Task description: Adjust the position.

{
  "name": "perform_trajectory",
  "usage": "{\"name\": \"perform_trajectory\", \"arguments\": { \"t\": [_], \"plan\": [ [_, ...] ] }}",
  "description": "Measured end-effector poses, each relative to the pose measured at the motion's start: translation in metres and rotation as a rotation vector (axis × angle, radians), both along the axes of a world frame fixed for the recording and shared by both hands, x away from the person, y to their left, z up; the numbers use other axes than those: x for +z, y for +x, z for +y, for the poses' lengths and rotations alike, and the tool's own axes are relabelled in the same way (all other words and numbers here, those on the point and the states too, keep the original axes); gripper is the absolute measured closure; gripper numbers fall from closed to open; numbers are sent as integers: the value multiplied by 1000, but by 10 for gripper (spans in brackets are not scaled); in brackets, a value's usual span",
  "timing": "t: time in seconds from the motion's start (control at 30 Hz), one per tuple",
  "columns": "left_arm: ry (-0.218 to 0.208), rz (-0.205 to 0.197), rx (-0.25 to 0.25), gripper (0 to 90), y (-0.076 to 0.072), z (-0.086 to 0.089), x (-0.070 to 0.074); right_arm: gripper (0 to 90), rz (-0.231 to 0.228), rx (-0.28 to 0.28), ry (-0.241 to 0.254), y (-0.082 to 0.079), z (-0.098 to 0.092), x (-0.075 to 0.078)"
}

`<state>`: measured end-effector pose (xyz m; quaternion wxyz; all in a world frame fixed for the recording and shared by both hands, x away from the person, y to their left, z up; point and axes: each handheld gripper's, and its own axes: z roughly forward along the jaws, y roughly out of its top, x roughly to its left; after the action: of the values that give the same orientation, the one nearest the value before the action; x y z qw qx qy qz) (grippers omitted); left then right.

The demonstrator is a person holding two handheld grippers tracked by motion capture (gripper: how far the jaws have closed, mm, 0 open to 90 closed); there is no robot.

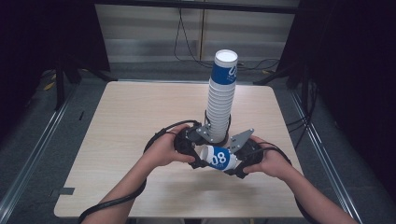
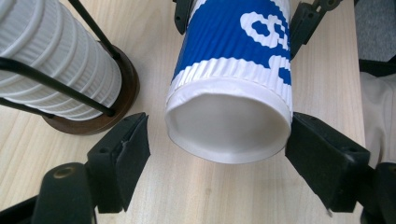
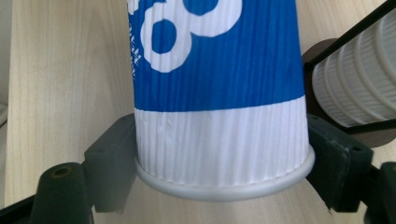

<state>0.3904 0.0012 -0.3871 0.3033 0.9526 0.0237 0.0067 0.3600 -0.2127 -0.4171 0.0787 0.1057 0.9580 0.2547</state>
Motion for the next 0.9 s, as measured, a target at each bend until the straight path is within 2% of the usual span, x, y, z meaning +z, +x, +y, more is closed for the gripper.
{"name": "perform_trajectory", "arguments": {
  "t": [0.23, 0.43, 0.53, 0.57, 0.63, 0.7, 0.73, 0.77, 0.83, 0.9],
  "plan": [
    [53, -13, -36, 222, -3, -6, -2, 196, -2, 9, -35, 0, 2, 1],
    [112, -46, -60, 222, -5, -12, -2, 196, 3, 19, -31, 1, 4, 0],
    [144, -30, -57, 227, -7, -15, -4, 196, 4, 20, -35, 1, 5, 1],
    [156, -28, -56, 242, -7, -16, -4, 195, -11, 29, -37, 2, 5, 1],
    [183, -57, -76, 257, -6, -18, -5, 194, 2, 26, -29, 2, 6, 2],
    [185, -54, -72, 267, -7, -19, -6, 194, -6, 27, -38, 1, 6, 2],
    [190, -53, -79, 267, -6, -20, -6, 194, 5, 30, -40, 1, 7, 1],
    [186, -38, -55, 262, -9, -20, -8, 194, -1, 37, -40, 2, 7, 1],
    [205, -46, -70, 258, -8, -22, -7, 193, -8, 44, -46, 2, 7, 1],
    [201, -43, -65, 260, -8, -22, -7, 193, -8, 45, -43, 2, 7, 1]
  ]
}}
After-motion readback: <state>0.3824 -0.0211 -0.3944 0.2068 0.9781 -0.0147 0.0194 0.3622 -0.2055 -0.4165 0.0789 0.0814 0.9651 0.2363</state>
